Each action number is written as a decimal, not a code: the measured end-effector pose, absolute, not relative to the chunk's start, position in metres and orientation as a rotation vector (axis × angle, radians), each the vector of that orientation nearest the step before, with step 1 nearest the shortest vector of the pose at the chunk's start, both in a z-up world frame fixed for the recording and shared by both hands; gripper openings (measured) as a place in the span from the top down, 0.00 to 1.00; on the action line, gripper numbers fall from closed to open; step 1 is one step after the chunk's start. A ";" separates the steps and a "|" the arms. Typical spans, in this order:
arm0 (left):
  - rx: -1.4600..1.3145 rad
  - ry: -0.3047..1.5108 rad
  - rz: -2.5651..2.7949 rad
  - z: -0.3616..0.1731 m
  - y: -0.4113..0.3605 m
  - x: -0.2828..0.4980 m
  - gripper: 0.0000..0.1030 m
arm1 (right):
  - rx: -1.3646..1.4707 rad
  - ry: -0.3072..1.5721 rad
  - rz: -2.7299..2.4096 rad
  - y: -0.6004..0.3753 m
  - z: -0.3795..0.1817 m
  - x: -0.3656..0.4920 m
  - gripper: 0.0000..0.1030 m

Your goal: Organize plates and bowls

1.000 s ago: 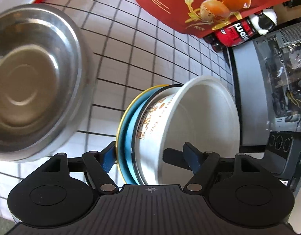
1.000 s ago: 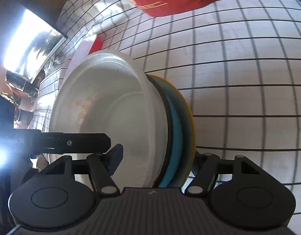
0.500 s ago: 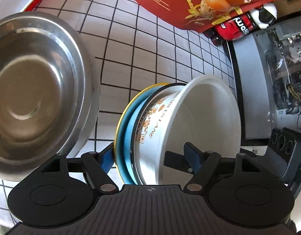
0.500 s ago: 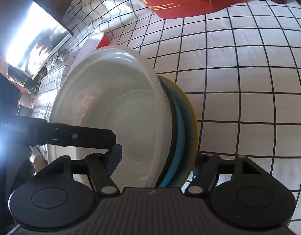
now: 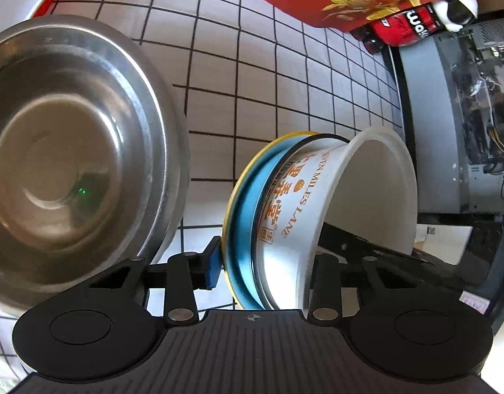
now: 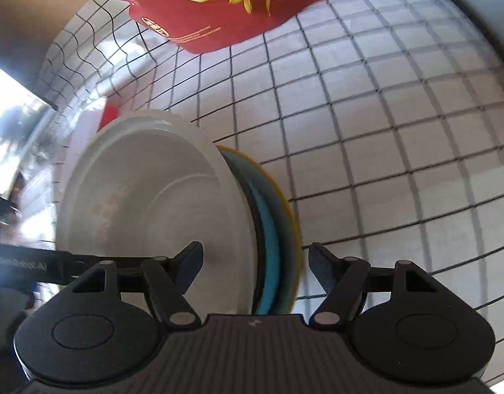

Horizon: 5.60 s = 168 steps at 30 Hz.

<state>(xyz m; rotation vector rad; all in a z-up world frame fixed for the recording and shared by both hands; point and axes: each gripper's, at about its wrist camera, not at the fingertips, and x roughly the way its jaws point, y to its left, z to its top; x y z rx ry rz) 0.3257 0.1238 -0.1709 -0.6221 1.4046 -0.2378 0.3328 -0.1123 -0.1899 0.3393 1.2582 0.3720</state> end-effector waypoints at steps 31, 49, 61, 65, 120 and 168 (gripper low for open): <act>-0.158 1.026 -0.038 -0.129 0.063 0.288 0.63 | 0.132 1.092 0.631 -0.103 -0.188 0.325 0.28; -0.445 1.143 -0.177 -0.152 0.102 0.298 0.47 | 0.181 1.159 0.541 -0.108 -0.191 0.338 0.28; -0.464 1.216 -0.165 -0.151 0.105 0.320 0.50 | 0.303 1.299 0.510 -0.115 -0.200 0.354 0.28; -0.421 1.250 -0.176 -0.156 0.097 0.318 0.49 | 0.271 1.296 0.499 -0.110 -0.195 0.353 0.28; -0.505 1.323 -0.201 -0.160 0.099 0.324 0.37 | 0.319 1.412 0.626 -0.100 -0.200 0.363 0.32; -0.454 1.308 -0.211 -0.158 0.097 0.320 0.37 | 0.298 1.455 0.562 -0.092 -0.196 0.357 0.34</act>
